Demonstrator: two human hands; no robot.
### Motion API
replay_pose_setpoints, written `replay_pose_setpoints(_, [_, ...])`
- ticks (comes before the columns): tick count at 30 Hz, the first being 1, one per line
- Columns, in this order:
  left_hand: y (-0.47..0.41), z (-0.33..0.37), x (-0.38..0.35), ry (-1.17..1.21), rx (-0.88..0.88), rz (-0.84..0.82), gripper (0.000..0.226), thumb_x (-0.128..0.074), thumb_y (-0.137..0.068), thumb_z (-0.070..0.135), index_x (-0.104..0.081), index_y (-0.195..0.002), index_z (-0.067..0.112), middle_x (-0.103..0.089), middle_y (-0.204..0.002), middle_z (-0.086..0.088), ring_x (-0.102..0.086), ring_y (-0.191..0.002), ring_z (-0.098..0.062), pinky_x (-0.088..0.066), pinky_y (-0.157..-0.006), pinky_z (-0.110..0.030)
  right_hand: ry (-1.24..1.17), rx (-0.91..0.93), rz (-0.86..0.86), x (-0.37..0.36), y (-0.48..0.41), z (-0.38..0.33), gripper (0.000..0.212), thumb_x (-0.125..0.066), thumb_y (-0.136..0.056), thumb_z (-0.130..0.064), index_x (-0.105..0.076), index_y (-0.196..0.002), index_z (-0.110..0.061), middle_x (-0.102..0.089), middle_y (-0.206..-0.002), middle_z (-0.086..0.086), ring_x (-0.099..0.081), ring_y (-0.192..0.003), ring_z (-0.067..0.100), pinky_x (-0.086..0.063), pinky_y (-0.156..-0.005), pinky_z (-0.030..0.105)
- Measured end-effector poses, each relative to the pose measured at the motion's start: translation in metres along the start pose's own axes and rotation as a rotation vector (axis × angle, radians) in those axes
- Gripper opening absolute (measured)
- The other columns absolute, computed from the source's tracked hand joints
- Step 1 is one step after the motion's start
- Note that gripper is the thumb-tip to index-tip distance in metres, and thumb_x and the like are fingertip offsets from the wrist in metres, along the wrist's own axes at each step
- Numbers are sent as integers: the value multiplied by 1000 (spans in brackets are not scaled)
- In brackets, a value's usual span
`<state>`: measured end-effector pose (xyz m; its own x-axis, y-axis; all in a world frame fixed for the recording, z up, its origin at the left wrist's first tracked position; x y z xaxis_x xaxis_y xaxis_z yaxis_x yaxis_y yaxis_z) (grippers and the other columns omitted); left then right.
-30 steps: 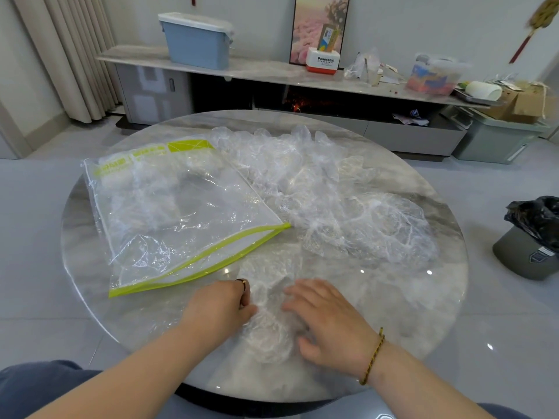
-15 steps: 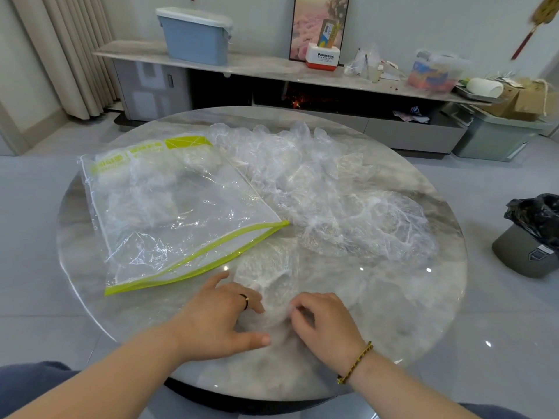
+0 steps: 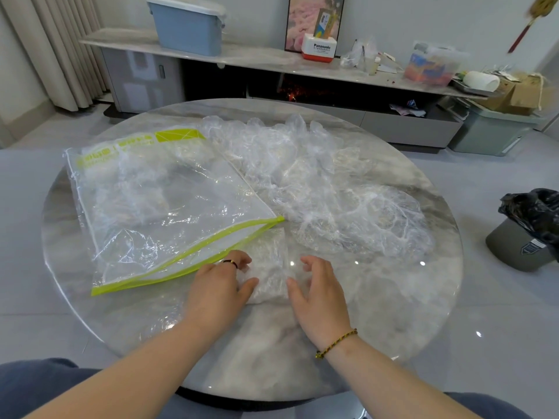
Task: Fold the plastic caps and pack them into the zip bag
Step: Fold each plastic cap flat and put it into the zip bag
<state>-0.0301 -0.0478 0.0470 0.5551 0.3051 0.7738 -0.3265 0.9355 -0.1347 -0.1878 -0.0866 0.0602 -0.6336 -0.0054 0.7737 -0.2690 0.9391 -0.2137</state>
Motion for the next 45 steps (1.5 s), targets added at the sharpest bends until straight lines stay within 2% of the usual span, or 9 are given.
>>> replay_pose_setpoints(4, [-6, 3, -6, -31, 5, -27, 27, -57, -88, 24, -48, -113, 20, -59, -109, 11, -56, -97, -22, -37, -79, -27, 139, 473, 68, -3, 10, -38, 25, -43, -69, -22, -50, -93, -21, -66, -102, 6, -46, -102, 16, -32, -89, 27])
replay_pose_setpoints(9, [-10, -1, -9, 22, 63, -68, 22, -54, -90, 16, -36, -95, 27, -53, -99, 10, -50, -75, -18, -34, -66, -27, 284, 573, -127, -29, 11, -37, 36, -39, -67, -24, -70, -85, -20, -68, -109, 1, -48, -112, 17, -31, -99, 34])
replay_pose_setpoints(14, [-11, 5, -5, -12, -15, -79, 5, -49, -94, 28, -44, -92, 25, -44, -76, 16, -49, -70, -15, -29, -60, -25, 363, 433, -272, -43, -2, -27, 49, -34, -63, -32, -72, -93, -23, -70, -105, -7, -66, -98, 11, -53, -80, 34])
replay_pose_setpoints(21, [0, 21, -9, -392, -479, -70, 56, -40, -59, 52, -75, -90, 20, -69, -104, -1, -57, -94, -17, -31, -87, -30, 314, 407, -312, -47, -6, -18, 56, -37, -64, -32, -69, -102, -7, -69, -109, 8, -66, -101, 25, -34, -92, 43])
replay_pose_setpoints(24, [-4, 18, -11, -440, -485, -68, 53, -35, -55, 39, -75, -84, 19, -71, -95, 4, -48, -97, -15, -29, -92, -36, 241, 333, -349, -44, -8, -14, 68, -32, -63, -33, -61, -116, -2, -62, -121, 13, -56, -116, 30, -21, -101, 42])
replay_pose_setpoints(29, [-7, 23, -4, -376, -464, -69, 42, -31, -58, 31, -72, -65, 29, -70, -73, 15, -66, -68, -6, -29, -81, -27, 287, 323, -92, -20, -14, -18, 41, -48, -49, -26, -69, -85, -22, -68, -74, -13, -67, -68, 7, -33, -79, 18])
replay_pose_setpoints(33, [-8, 4, -7, -17, -121, -238, 30, -26, -61, 54, -35, -45, 30, -38, -44, 9, -40, -50, -3, -27, -67, -12, 163, 71, -163, -13, -12, -3, 45, -25, -64, -49, -60, -84, -28, -59, -70, -10, -56, -77, 14, -19, -72, 20])
replay_pose_setpoints(38, [-3, -13, -8, 110, 177, -208, 49, -54, -91, 36, -31, -52, 16, -32, -50, 1, -35, -55, -19, -26, -55, -26, 62, -116, -169, -14, -11, 18, 43, -49, -91, -34, -26, -57, -19, -33, -52, -4, -37, -58, 20, -22, -68, 21])
replay_pose_setpoints(45, [19, 48, -3, -303, -489, 118, 48, -18, -100, 38, -58, -113, 14, -67, -109, -8, -46, -106, -20, -23, -99, -31, 132, -141, -173, -19, -12, 15, 28, -43, -94, -36, -48, -119, -25, -37, -61, -17, -44, -76, 13, -23, -87, 19])
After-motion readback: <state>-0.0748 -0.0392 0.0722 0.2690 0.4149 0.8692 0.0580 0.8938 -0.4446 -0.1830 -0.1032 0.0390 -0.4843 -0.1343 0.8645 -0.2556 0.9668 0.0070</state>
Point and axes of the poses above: each hand's wrist, its own y-axis away from the middle knuckle, its own x-axis out of the back of the hand, z = x × y, the point moved 9 cm from there along -y, towards the middle knuckle
